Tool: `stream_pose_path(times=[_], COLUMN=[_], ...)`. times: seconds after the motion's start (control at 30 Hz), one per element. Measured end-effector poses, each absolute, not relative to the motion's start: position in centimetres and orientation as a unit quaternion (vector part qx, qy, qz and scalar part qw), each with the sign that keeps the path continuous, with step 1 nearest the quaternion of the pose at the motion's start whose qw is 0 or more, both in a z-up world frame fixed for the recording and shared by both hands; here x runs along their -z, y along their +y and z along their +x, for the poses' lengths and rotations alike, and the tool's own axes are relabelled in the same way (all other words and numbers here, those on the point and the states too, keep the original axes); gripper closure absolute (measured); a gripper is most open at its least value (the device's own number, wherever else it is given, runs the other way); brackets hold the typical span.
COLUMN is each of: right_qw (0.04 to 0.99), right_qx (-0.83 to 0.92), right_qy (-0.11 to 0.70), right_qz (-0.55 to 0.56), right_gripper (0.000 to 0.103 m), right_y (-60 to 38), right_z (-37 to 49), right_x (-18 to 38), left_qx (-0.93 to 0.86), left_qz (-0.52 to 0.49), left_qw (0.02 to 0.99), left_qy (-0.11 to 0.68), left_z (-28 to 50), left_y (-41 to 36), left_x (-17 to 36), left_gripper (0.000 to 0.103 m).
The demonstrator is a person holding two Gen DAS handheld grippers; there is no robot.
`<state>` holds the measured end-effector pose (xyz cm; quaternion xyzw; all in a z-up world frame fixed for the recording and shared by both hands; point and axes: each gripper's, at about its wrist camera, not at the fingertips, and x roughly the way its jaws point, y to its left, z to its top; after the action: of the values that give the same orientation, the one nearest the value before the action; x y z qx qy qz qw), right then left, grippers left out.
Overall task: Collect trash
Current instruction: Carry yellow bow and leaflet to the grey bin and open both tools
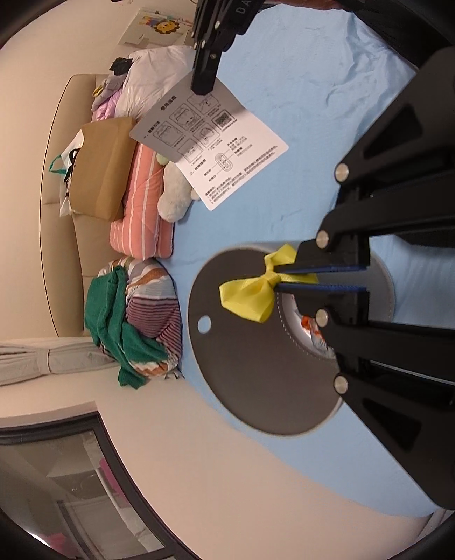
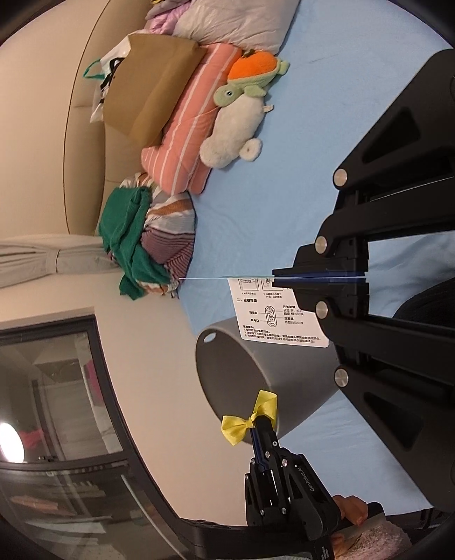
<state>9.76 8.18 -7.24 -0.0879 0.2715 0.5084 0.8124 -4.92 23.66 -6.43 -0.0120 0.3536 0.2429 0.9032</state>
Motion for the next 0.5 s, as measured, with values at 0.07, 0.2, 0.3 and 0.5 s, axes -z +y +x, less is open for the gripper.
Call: stream_pose_path(times=[0.07, 0.2, 0.3, 0.5], right_qw=[0.805, 0.788, 0.778, 0.768], right_qx=[-0.524, -0.556, -0.573, -0.590], right_qy=[0.260, 0.245, 0.233, 0.220], right_qz=[-0.094, -0.101, -0.109, -0.117], right_gripper=[0.103, 0.103, 0.103, 0.103], right_y=[10.0, 13.3, 15.7, 19.0], right_z=[8.9, 7.4, 6.3, 5.1], right_x=[6.0, 3.9, 2.7, 1.3], left_qx=[-0.262, -0.292, -0.308, -0.320], left_qz=[-0.009, -0.007, -0.009, -0.027], left_qw=[0.900, 0.894, 0.891, 0.889], left_qy=[0.349, 0.340, 0.335, 0.328], left_z=[-5.9, -7.6, -8.5, -9.4], left_y=[24.9, 27.2, 28.5, 30.9], left_x=[5.6, 4.0, 3.1, 1.9], left_gripper=[0.097, 0.097, 0.097, 0.097])
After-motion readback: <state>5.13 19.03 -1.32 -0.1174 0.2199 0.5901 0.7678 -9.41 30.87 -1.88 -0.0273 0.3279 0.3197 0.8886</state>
